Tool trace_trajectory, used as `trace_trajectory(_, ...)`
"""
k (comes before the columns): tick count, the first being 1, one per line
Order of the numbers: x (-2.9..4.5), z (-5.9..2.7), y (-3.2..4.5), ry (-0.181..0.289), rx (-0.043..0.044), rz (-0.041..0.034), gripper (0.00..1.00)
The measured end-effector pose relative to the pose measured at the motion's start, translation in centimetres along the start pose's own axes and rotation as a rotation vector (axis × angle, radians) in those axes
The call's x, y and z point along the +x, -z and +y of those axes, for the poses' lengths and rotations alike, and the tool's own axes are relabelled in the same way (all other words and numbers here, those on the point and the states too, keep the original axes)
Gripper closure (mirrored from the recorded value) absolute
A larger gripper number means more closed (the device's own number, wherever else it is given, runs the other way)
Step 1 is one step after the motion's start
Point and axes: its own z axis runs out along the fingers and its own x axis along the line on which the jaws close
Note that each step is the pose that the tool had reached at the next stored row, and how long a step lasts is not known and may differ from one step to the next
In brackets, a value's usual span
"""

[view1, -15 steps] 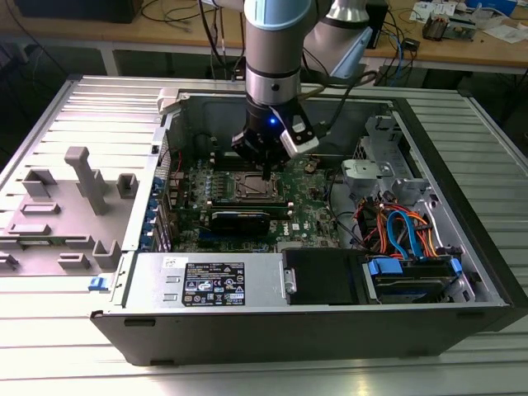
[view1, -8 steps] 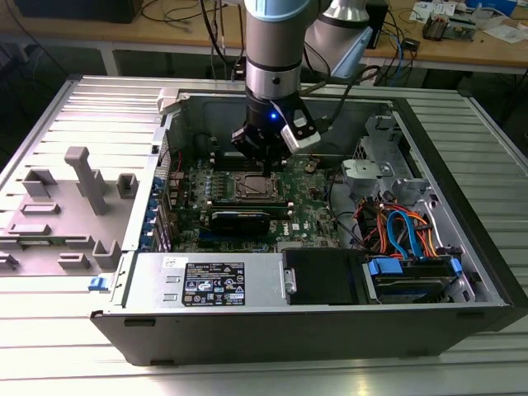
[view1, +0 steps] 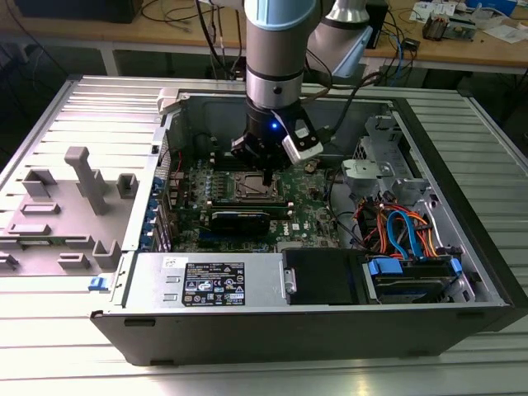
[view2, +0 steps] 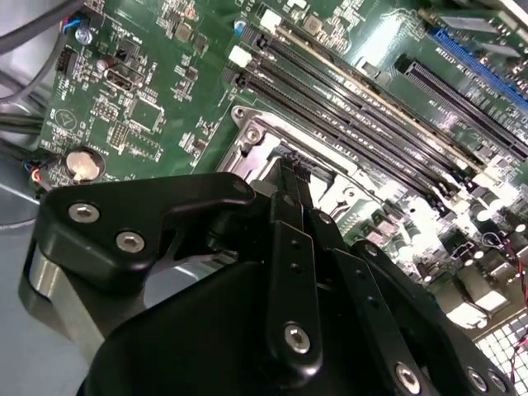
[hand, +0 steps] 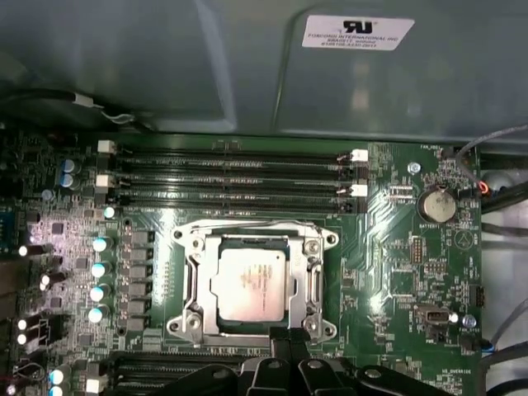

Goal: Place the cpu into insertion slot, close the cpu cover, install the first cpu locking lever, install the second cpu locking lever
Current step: 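Install the second cpu locking lever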

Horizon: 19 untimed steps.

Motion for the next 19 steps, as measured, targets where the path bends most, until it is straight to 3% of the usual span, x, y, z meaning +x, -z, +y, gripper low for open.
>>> trace_trajectory(11, -0.02, -0.41, 1.0, 0.0, -0.0031, -0.0001, 0.89)
trace_trajectory(15, 0.03, -1.79, 1.04, 0.0, -0.0162, -0.0005, 0.89)
trace_trajectory(17, 0.07, -2.32, 1.06, -0.001, -0.0336, -0.001, 0.89)
trace_trajectory(19, 0.1, -2.6, 1.07, -0.002, -0.0622, -0.0022, 0.89)
